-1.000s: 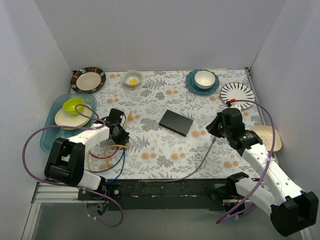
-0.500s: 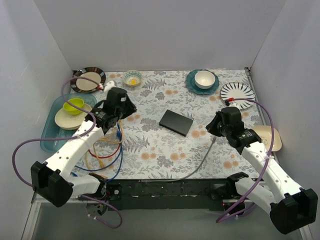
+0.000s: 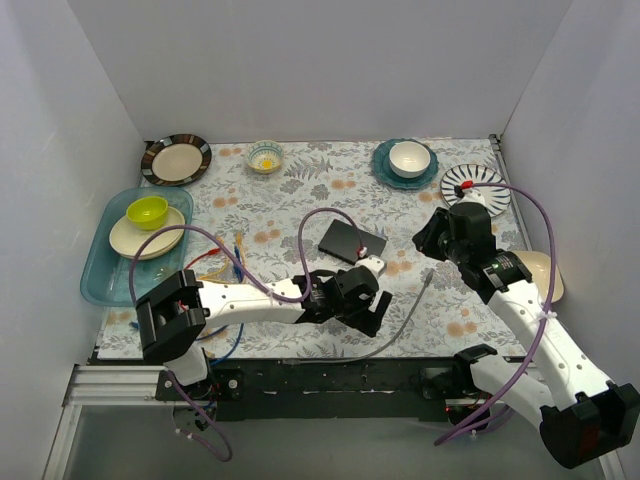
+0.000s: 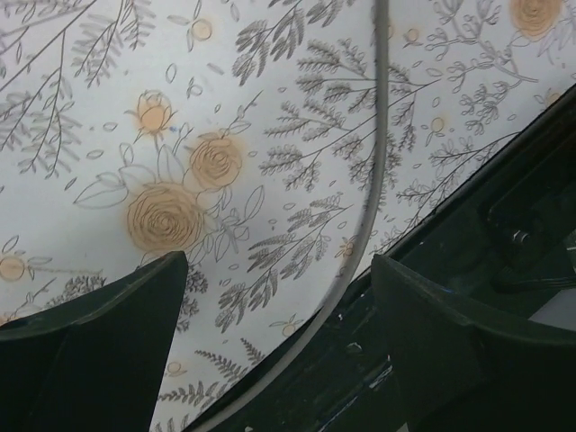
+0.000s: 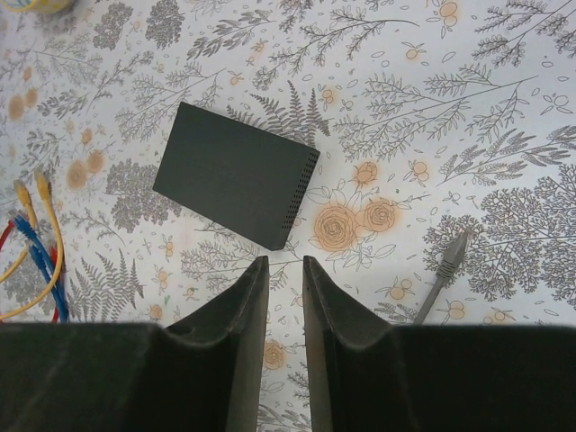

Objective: Pull the plug from the switch port

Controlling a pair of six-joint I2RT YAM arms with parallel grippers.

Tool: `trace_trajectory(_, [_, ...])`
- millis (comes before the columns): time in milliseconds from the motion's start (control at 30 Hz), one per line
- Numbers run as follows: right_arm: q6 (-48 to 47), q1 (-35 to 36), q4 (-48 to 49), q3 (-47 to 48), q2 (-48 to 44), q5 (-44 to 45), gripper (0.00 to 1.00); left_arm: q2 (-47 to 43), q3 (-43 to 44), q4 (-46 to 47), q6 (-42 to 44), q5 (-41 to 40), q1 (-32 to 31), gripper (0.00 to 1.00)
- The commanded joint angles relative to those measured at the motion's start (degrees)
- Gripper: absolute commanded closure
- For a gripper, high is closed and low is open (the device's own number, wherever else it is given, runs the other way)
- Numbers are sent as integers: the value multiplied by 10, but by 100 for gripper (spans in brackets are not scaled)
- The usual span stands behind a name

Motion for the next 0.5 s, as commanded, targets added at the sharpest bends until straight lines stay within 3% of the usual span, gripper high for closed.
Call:
trace_trajectory(0, [-10,-3,-8,15,-9,15,70,17,36,58,75,19,-10,16])
trace_trajectory(133, [-11,-3,-17,11,-9,22,70,90,61,72,111,29,-35,16])
trace_trajectory(333, [-24,-4,-32,23,0,30,70,131,77,78,123,51,-57,19])
trace_trajectory(433, [-30,-5,-38,29,7,32,70,139,67,89,139,64,-63,24])
trace_trajectory(467, [-32,-5,-38,29,7,33,70,143,67,82,143,66,-66,31])
